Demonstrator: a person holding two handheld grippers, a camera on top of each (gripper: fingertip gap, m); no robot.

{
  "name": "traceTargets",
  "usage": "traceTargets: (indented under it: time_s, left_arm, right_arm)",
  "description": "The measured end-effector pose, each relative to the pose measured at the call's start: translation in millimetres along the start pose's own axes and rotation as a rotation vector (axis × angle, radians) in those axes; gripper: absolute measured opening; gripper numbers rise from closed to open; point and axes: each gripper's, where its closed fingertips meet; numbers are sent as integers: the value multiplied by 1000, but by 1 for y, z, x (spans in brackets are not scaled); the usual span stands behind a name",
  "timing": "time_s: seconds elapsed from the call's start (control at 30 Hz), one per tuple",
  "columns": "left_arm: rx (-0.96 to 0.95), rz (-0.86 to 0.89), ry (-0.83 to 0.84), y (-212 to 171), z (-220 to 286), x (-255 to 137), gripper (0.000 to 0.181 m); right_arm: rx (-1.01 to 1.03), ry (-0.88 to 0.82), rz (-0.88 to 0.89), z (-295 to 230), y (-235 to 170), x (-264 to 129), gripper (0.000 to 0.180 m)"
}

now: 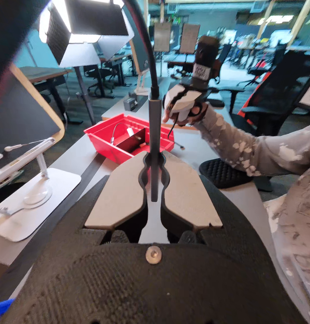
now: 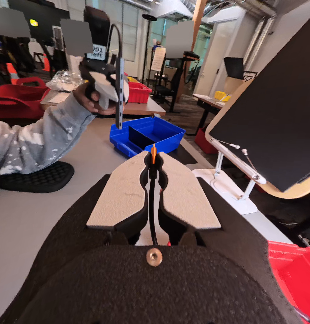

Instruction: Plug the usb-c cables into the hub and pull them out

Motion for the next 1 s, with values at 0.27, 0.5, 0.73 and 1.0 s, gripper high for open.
traceTargets:
  time_s: [0.27, 0.5, 0.73, 1.0]
  left_arm:
    - [-37, -82, 26, -21, -6, 15, 10]
    - [-21, -105, 24, -28, -6, 20, 10]
    - [-17, -93, 5, -25, -3, 18, 10]
    - [-1, -140, -14, -37, 2, 29, 10]
  right_arm:
    - [-143, -212, -66, 82, 22, 7, 6]
    - [-349, -303, -235, 138, -8, 1, 6]
    - [-279, -199, -592, 122, -126, -56, 6]
    - [-163, -23, -1141, 94, -220, -113, 15]
Point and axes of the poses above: each gripper's, where its closed fingertips meet, x out along the fingers, y out of its top, z = x × y across the jaws, and after that the axes turned 13 degrees about z, right-handed
